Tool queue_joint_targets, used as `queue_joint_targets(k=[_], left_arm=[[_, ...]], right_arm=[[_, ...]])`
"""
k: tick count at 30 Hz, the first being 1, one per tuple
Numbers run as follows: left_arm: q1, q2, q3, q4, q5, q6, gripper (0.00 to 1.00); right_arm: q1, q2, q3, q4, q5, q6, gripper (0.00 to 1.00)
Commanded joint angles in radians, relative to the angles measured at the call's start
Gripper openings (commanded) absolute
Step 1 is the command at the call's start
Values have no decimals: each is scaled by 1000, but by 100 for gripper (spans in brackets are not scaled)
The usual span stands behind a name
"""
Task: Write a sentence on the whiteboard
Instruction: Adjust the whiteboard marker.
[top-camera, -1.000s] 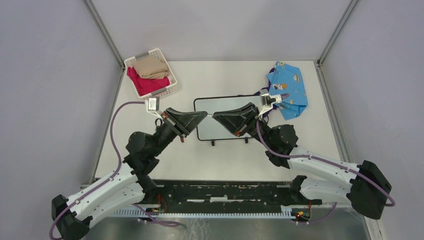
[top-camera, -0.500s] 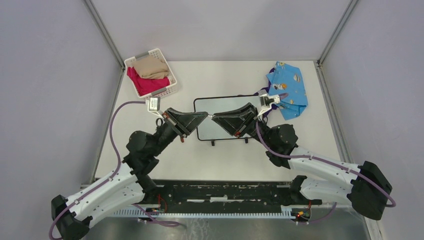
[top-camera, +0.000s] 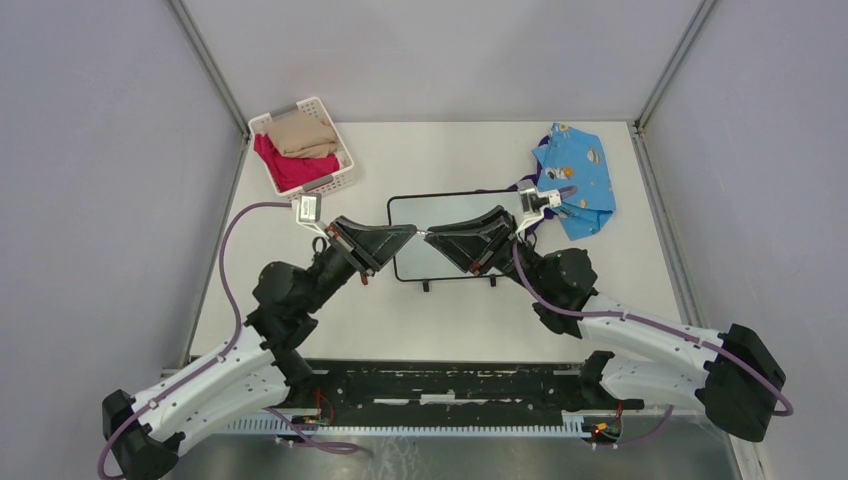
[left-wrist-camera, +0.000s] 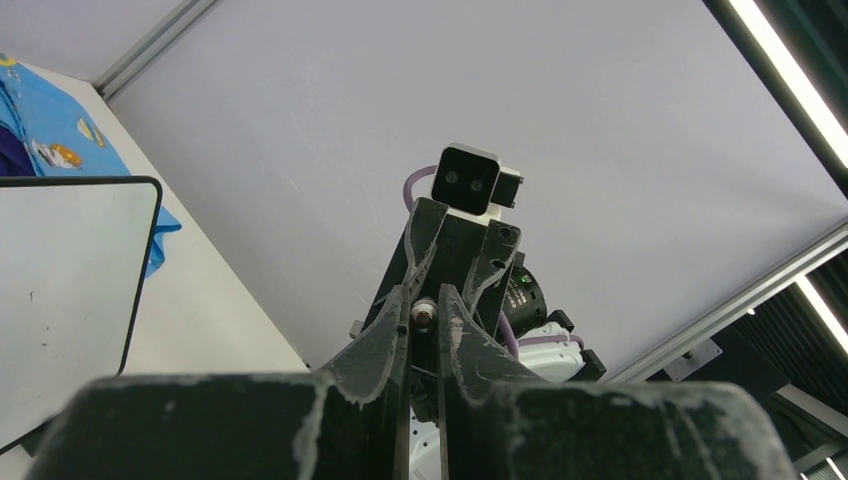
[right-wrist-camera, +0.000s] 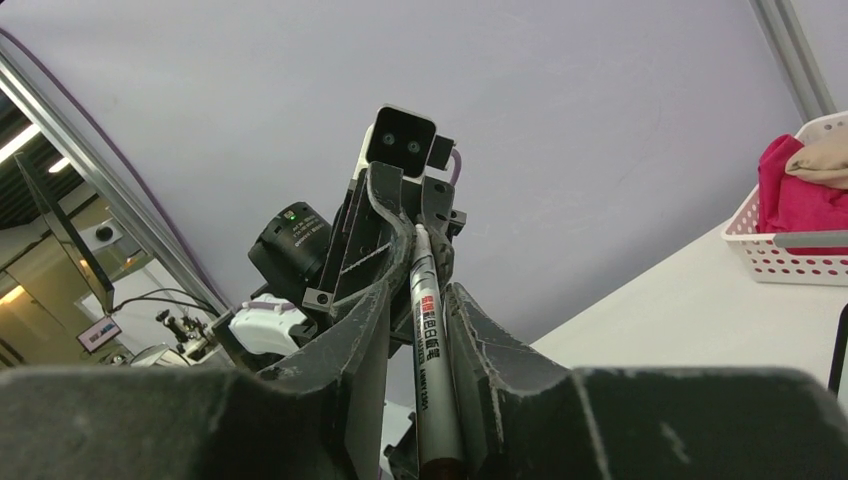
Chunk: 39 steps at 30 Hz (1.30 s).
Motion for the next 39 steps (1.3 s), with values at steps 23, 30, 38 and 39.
queue_joint_targets(k=[23,30,38,39], left_arm=[[1,-26,22,-48,-39,66,2],[1,-26,27,-48,-45,65,2],[1,-20,30,-48,-44,63,2],[1,-18,27,-48,-42,63,2]], right_arm=[[0,-28,16,89,-11,13,32],[0,-16,22,92,-24,19,22],[-1,-9,20,107,-27,27,7],[-1,-9,19,109,-26,26,6]])
